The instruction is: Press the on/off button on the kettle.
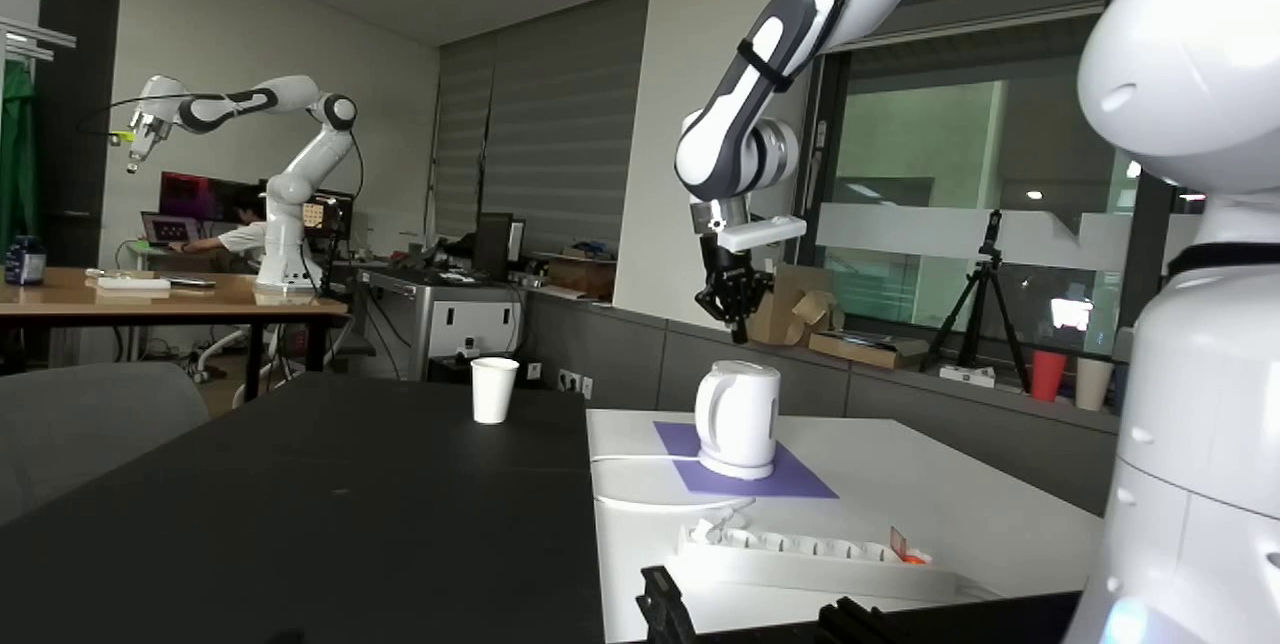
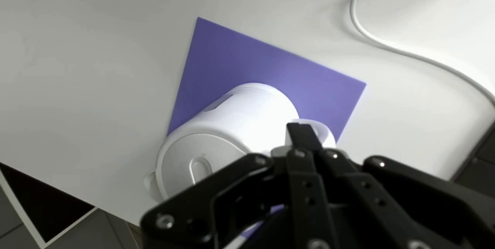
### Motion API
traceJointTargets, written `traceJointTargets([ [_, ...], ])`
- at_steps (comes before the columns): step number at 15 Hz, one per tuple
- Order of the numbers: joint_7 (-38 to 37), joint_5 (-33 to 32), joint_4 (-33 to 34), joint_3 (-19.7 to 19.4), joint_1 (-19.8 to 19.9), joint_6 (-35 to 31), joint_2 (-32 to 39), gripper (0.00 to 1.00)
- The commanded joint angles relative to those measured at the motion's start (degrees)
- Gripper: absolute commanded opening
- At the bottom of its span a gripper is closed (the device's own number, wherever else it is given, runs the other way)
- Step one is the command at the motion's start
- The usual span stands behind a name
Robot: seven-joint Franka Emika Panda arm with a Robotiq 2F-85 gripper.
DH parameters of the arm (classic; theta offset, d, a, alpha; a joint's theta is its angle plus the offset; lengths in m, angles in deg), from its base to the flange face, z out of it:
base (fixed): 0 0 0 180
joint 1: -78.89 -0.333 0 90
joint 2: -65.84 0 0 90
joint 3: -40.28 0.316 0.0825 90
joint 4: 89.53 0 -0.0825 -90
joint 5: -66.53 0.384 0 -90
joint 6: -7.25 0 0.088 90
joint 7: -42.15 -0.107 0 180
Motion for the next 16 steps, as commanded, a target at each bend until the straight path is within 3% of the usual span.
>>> traceJointTargets([
  [1,-0.79,2.05,3.5,-0.74,-0.34,-1.98,3.53,0.0],
  [6,-0.1,3.56,5.8,-1.32,-0.87,-5.98,7.29,0.0],
  [16,0.81,6.98,8.32,-1.49,-1.43,-5.42,10.53,0.0],
])
